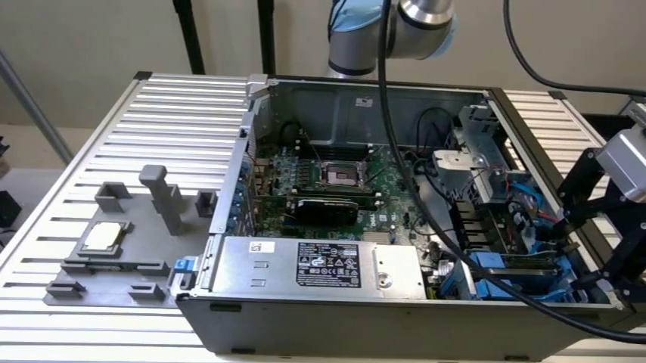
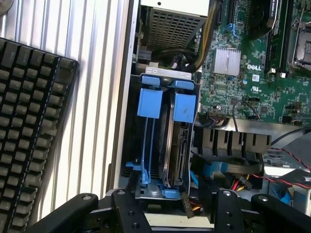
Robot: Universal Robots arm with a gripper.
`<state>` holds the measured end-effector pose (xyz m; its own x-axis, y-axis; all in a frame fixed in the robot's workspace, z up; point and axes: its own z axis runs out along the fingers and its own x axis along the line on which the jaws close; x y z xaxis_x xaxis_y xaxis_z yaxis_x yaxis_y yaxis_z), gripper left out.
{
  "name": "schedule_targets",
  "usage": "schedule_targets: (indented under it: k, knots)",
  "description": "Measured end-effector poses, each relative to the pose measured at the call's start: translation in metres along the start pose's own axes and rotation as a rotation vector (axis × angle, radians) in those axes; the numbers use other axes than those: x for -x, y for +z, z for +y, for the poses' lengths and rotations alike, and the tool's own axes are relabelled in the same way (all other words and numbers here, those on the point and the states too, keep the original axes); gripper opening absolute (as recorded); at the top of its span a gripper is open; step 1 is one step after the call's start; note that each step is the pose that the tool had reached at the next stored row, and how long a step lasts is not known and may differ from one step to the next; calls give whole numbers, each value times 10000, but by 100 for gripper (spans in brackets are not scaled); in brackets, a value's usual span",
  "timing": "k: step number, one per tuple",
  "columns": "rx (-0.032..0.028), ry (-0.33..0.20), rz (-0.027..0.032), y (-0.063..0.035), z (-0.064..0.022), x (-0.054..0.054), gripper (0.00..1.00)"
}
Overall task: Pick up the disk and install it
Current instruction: 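Insert the disk into the insertion slot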
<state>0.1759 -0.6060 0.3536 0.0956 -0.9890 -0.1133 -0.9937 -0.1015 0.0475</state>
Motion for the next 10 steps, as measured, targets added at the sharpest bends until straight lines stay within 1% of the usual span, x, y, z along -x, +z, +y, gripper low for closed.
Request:
schedule_targets:
  k: [2, 3, 4, 5, 10]
  knots:
    - [20, -151, 1, 6, -9, -1, 60]
    - [32, -231, 2, 10, -13, -1, 57]
    - [42, -308, 1, 14, -17, -2, 57]
    - [51, -384, 3, 16, -21, -2, 50]
    - [91, -762, -15, 37, -38, -2, 50]
